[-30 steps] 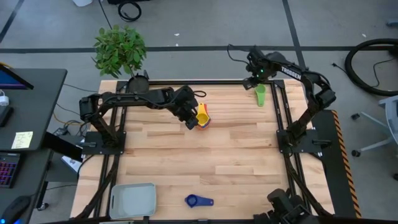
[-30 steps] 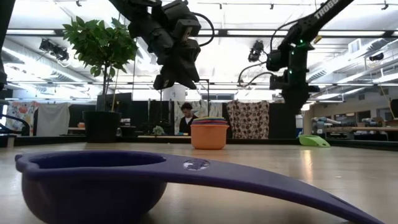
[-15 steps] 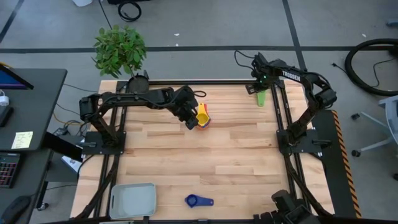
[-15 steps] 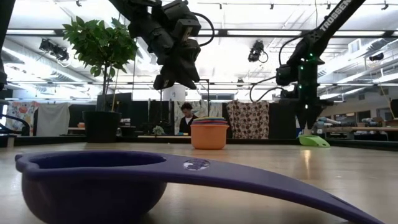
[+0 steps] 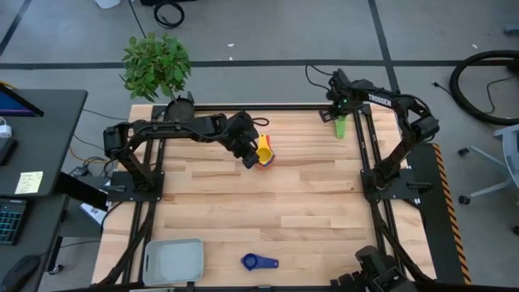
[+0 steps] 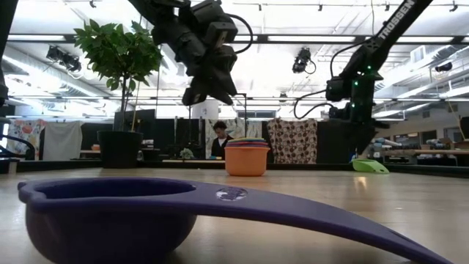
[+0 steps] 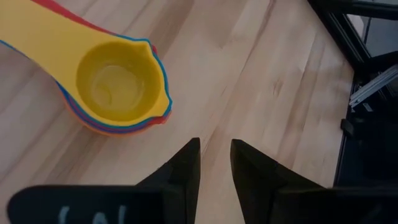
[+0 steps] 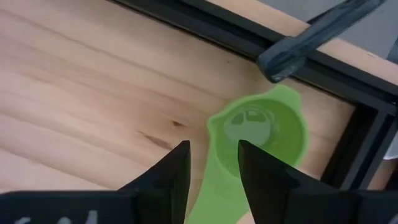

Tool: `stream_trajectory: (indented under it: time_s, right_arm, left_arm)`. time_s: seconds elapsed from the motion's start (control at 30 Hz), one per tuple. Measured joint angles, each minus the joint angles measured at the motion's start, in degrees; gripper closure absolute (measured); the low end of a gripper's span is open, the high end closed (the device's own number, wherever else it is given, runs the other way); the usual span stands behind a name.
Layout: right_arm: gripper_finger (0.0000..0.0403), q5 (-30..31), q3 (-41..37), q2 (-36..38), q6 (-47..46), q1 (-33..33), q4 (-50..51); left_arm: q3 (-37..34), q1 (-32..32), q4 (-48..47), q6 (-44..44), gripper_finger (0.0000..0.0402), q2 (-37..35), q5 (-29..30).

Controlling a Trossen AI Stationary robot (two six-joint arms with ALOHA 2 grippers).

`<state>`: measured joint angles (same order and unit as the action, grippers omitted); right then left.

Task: Nest measuring cups in basket
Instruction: Stack the green measuring cup on top of the yellow measuring cup

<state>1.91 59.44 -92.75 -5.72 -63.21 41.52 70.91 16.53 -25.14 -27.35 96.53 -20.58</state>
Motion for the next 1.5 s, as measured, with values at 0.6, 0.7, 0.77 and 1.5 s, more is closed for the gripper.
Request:
stream_trajectory:
  time_s: [0.6,0.7,0.77,1.5]
  right_arm:
    - [0.0267,-1.24,1.24,-4.94,1.84,0.22,-0.83]
    - [0.0271,0.39,2.07,-7.76,1.59,1.32,-0.81]
    - [0.0273,1.67,2.64,-9.72,1.55,1.72,-0.90]
    - [0.0384,-4.70,9.06,-14.74,11.11,4.84,2.92]
  left_arm:
    - [0.00,0.00,1.65,-0.02,0.0308,0.00,0.00]
    - [0.00,0.00,1.77,-0.05,0.0308,0.00,0.00]
    - [0.00,0.00,1.78,-0.43,0.0308,0.00,0.00]
    - [0.00,-0.02,1.76,-0.49,0.0308,0.00,0.00]
